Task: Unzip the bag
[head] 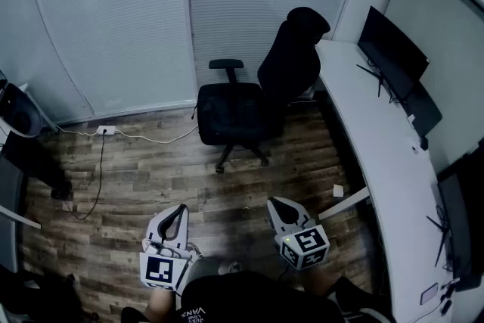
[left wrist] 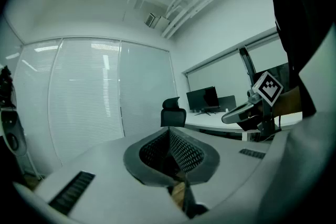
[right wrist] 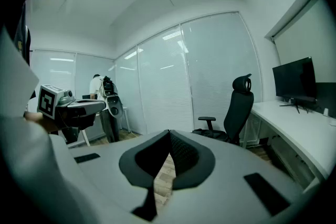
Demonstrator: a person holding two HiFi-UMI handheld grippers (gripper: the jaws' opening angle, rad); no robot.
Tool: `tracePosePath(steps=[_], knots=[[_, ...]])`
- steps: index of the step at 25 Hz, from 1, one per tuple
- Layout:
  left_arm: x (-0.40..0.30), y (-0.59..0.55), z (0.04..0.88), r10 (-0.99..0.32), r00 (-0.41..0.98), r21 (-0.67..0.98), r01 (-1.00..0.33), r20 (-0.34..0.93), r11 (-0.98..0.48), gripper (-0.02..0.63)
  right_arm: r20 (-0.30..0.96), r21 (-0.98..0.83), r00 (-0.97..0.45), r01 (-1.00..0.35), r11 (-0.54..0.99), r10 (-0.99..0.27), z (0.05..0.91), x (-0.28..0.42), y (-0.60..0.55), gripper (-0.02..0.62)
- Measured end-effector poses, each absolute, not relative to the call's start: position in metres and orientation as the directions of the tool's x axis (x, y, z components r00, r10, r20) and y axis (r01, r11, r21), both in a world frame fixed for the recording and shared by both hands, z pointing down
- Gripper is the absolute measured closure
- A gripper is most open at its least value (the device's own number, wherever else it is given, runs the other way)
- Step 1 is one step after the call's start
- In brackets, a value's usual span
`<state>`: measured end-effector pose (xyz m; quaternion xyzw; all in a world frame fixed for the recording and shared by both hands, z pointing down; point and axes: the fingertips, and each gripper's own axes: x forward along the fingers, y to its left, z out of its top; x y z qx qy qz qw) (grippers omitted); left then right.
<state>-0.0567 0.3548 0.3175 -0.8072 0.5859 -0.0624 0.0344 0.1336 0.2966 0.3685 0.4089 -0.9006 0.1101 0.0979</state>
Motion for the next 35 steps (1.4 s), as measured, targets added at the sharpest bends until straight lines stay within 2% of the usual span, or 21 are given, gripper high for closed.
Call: tracePosePath(steps=[7, 15, 17, 18, 19, 25, 35], knots=[[-0.058, 0.351, 0.323, -0.946, 0.320, -0.108, -0.940, 0.059, -0.325, 0.586, 0.238, -0.184, -0.705, -0.708, 0.682, -0.668, 0.372, 0.122, 0.296, 0.549], [-0.074, 0.313, 0.347, -0.925, 0.357, -0.112, -0.922, 0.129, -0.371, 0.574, 0.230, -0.225, -0.706, -0.708, 0.669, -0.670, 0.379, 0.099, 0.256, 0.546], [-0.084, 0.296, 0.355, -0.917, 0.370, -0.101, -0.917, 0.152, -0.387, 0.523, 0.240, -0.231, -0.700, -0.714, 0.661, -0.673, 0.381, 0.089, 0.241, 0.539], [-0.090, 0.287, 0.358, -0.912, 0.376, -0.099, -0.914, 0.163, -0.394, 0.490, 0.246, -0.235, -0.698, -0.716, 0.657, -0.673, 0.382, 0.083, 0.233, 0.515], [-0.095, 0.276, 0.360, -0.909, 0.382, -0.099, -0.911, 0.170, -0.401, 0.483, 0.252, -0.240, -0.696, -0.718, 0.653, -0.673, 0.382, 0.077, 0.224, 0.478], [-0.128, 0.217, 0.362, -0.887, 0.425, -0.103, -0.889, 0.183, -0.447, 0.463, 0.266, -0.248, -0.666, -0.746, 0.618, -0.697, 0.381, 0.043, 0.171, 0.433], [-0.181, 0.138, 0.386, -0.827, 0.523, -0.111, -0.827, 0.207, -0.551, 0.419, 0.292, -0.269, -0.588, -0.808, 0.525, -0.755, 0.406, -0.013, 0.105, 0.430]])
